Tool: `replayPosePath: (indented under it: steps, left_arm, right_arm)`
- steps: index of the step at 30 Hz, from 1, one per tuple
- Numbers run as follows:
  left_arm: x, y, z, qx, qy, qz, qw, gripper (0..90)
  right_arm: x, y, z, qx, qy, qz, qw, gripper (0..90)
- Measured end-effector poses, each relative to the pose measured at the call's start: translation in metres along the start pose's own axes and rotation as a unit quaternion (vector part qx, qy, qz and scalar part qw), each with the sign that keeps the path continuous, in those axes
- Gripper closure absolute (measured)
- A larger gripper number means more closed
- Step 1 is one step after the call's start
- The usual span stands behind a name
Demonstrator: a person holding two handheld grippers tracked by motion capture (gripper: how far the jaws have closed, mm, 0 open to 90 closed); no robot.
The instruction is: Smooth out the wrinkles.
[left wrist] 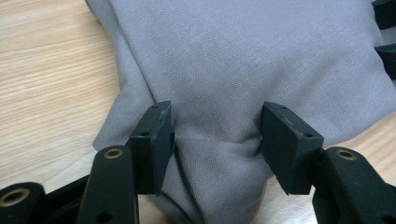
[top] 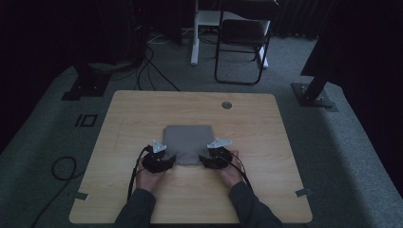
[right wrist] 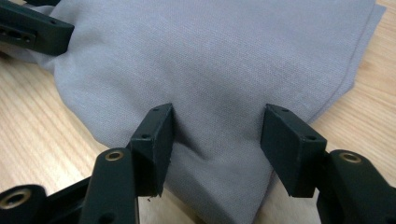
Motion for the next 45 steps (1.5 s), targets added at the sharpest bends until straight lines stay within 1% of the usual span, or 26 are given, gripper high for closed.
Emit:
replayPosePath:
  steps: [3, 4, 6, 7, 9, 10, 11, 12, 14, 15, 16, 17, 20, 21, 23, 27, 29, 31, 35, 38, 42, 45]
  left_arm:
    - [0.000, -0.003, 0.000, 0.002, 0.003, 0.004, 1.0000, 45.0]
    - [0.001, -0.006, 0.001, 0.004, 0.007, 0.008, 0.9999, 45.0]
    - [0.006, -0.008, 0.002, 0.012, 0.017, 0.009, 0.9997, 45.0]
    - [0.011, -0.009, 0.003, 0.015, 0.025, 0.010, 0.9995, 45.0]
    - [0.021, -0.012, 0.003, 0.015, 0.037, 0.010, 0.9991, 45.0]
    - [0.025, -0.014, 0.002, 0.012, 0.039, 0.014, 0.9991, 45.0]
    - [0.029, -0.017, 0.001, 0.012, 0.040, 0.017, 0.9990, 45.0]
    - [0.033, -0.020, 0.000, 0.014, 0.041, 0.019, 0.9989, 45.0]
    - [0.039, -0.026, -0.004, 0.021, 0.044, 0.026, 0.9985, 45.0]
    - [0.039, -0.026, -0.004, 0.021, 0.044, 0.026, 0.9985, 45.0]
    - [0.043, -0.031, -0.007, 0.031, 0.042, 0.031, 0.9982, 45.0]
    - [0.045, -0.033, -0.009, 0.036, 0.043, 0.034, 0.9978, 45.0]
    - [0.052, -0.040, -0.016, 0.047, 0.042, 0.043, 0.9971, 45.1]
    - [0.053, -0.042, -0.018, 0.047, 0.041, 0.048, 0.9969, 45.1]
    - [0.055, -0.046, -0.022, 0.050, 0.037, 0.058, 0.9964, 45.1]
    - [0.055, -0.055, -0.026, 0.060, 0.033, 0.071, 0.9951, 45.1]
    - [0.054, -0.056, -0.027, 0.064, 0.032, 0.073, 0.9948, 45.1]
    - [0.053, -0.057, -0.028, 0.065, 0.031, 0.074, 0.9947, 45.1]
    - [0.051, -0.056, -0.028, 0.070, 0.029, 0.071, 0.9946, 45.0]
    - [0.049, -0.059, -0.029, 0.076, 0.027, 0.075, 0.9939, 45.0]
    - [0.048, -0.063, -0.031, 0.092, 0.026, 0.080, 0.9922, 45.0]
    - [0.047, -0.067, -0.032, 0.100, 0.024, 0.084, 0.9912, 45.0]
  right_arm:
    - [-0.003, 0.000, 0.002, 0.002, 0.001, 0.001, 1.0000, 43.6]
    - [-0.005, -0.001, 0.004, 0.002, 0.002, 0.005, 1.0000, 43.2]
    - [-0.006, -0.002, 0.005, -0.003, 0.001, 0.009, 1.0000, 42.3]
    - [-0.005, -0.001, 0.006, -0.008, 0.002, 0.012, 0.9999, 41.9]
    - [0.001, -0.001, 0.007, -0.025, 0.013, 0.012, 0.9996, 41.4]
    - [0.006, -0.001, 0.008, -0.028, 0.019, 0.014, 0.9993, 41.1]
    - [0.011, 0.000, 0.008, -0.024, 0.022, 0.014, 0.9994, 41.1]
    - [0.015, 0.000, 0.007, -0.016, 0.023, 0.011, 0.9996, 40.9]
    - [0.025, 0.003, 0.003, -0.007, 0.024, 0.001, 0.9997, 40.8]
    - [0.025, 0.003, 0.003, -0.007, 0.024, 0.001, 0.9997, 40.8]
    - [0.030, 0.005, 0.001, -0.008, 0.024, -0.001, 0.9997, 40.5]
    - [0.039, 0.010, -0.005, -0.006, 0.024, -0.011, 0.9996, 40.3]
    - [0.048, 0.017, -0.015, -0.016, 0.019, -0.028, 0.9993, 40.3]
    - [0.051, 0.019, -0.018, -0.013, 0.018, -0.032, 0.9993, 40.1]
    - [0.055, 0.023, -0.022, -0.008, 0.014, -0.043, 0.9989, 39.9]
    - [0.063, 0.029, -0.025, -0.024, 0.020, -0.047, 0.9984, 39.4]
    - [0.066, 0.032, -0.027, -0.034, 0.023, -0.049, 0.9979, 39.4]
    - [0.068, 0.037, -0.029, -0.039, 0.022, -0.055, 0.9975, 39.4]
    - [0.070, 0.045, -0.033, -0.053, 0.021, -0.062, 0.9964, 39.4]
    - [0.069, 0.047, -0.035, -0.053, 0.018, -0.066, 0.9963, 39.2]
    - [0.066, 0.047, -0.038, -0.053, 0.013, -0.067, 0.9963, 39.1]
    - [0.066, 0.049, -0.039, -0.052, 0.012, -0.070, 0.9961, 39.0]
Point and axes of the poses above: each handheld gripper's, and its own axes: x roughly backward along the jaws, z roughly out of its top, y roughly to its right, the point moved 6 cm from there along -x, roughly forward along the jaws, and after that the axes turned 5 degrees about y, right-handed, at the moved point
